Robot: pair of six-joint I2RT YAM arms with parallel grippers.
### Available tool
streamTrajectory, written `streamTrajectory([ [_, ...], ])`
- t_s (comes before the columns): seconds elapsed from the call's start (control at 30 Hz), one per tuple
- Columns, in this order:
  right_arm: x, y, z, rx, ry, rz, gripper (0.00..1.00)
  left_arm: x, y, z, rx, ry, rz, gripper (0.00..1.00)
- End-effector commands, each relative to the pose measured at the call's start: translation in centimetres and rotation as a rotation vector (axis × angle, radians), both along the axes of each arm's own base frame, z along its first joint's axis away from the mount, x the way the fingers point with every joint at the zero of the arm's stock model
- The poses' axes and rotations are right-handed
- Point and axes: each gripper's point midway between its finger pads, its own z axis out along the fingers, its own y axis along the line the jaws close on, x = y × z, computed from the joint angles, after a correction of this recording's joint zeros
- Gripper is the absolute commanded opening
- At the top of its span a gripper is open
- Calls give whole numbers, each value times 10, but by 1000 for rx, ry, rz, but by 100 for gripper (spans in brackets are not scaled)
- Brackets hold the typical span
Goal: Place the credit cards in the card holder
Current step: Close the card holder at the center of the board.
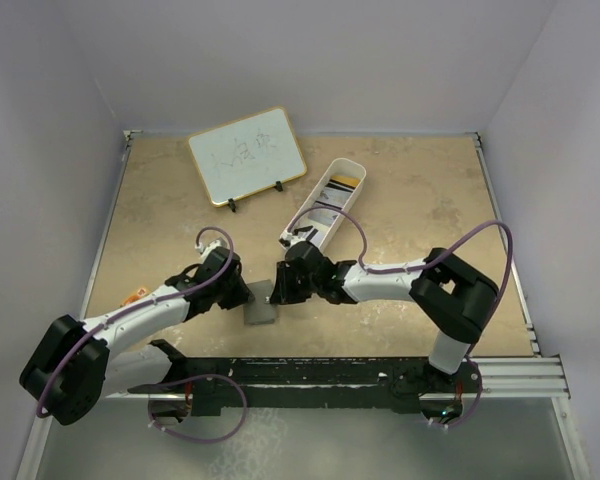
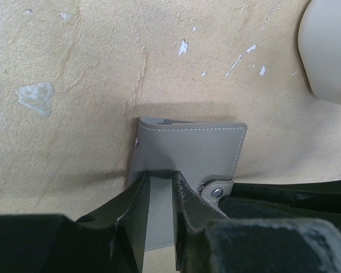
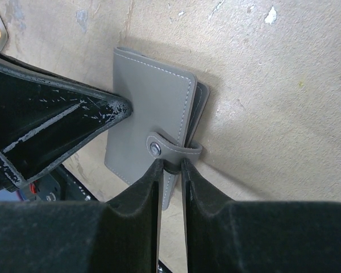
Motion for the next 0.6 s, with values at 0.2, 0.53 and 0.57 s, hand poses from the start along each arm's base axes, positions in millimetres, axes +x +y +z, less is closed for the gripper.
streamTrajectory([
  [0.2,17,24,26,58,-72,15,19,-13,-9,-5,-68,47,-20,19],
  [0.53,19,5,49,-14,-121,11,22,-17,-4,-12,-45,65,-10,19],
  [0.57,19,4,50,-13,-124,13,23,-17,-4,-11,-45,63,-9,19],
])
